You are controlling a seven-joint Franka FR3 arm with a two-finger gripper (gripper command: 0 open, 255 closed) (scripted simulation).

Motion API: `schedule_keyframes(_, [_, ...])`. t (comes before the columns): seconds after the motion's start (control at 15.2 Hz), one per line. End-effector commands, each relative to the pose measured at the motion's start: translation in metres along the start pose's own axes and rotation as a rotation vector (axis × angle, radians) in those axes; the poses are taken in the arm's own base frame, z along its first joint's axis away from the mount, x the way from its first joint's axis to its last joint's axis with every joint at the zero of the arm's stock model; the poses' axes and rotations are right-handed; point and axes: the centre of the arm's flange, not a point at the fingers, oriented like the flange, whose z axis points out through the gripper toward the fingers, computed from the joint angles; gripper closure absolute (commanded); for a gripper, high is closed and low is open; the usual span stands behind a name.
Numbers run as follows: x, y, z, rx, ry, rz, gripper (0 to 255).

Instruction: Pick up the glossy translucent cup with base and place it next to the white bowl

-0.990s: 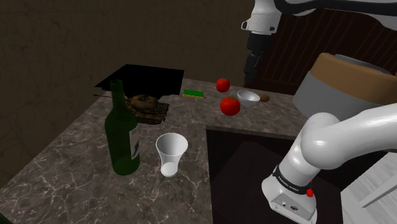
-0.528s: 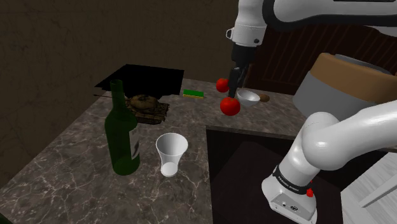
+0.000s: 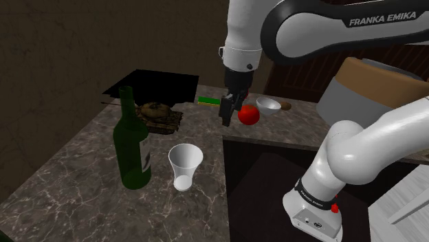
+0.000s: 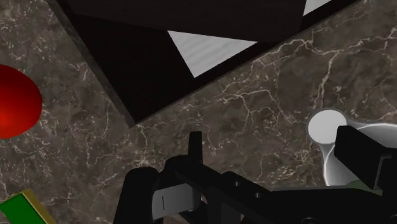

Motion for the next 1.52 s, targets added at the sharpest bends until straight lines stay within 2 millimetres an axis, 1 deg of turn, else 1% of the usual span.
schedule_keyframes(0.0, [0.01, -0.027, 0.005, -0.015, 0.008, -0.002, 0])
schedule_keyframes(0.46, [0.036, -0.118, 0.035, -0.07, 0.033, -0.014, 0])
schedule_keyframes(0.92, [0.062, -0.207, 0.069, -0.126, 0.058, -0.026, 0])
schedule_keyframes(0.99, [0.063, -0.21, 0.071, -0.128, 0.059, -0.027, 0])
schedule_keyframes(1.39, [0.065, -0.206, 0.102, -0.128, 0.059, -0.027, 0])
schedule_keyframes(1.45, [0.066, -0.205, 0.11, -0.128, 0.059, -0.027, 0])
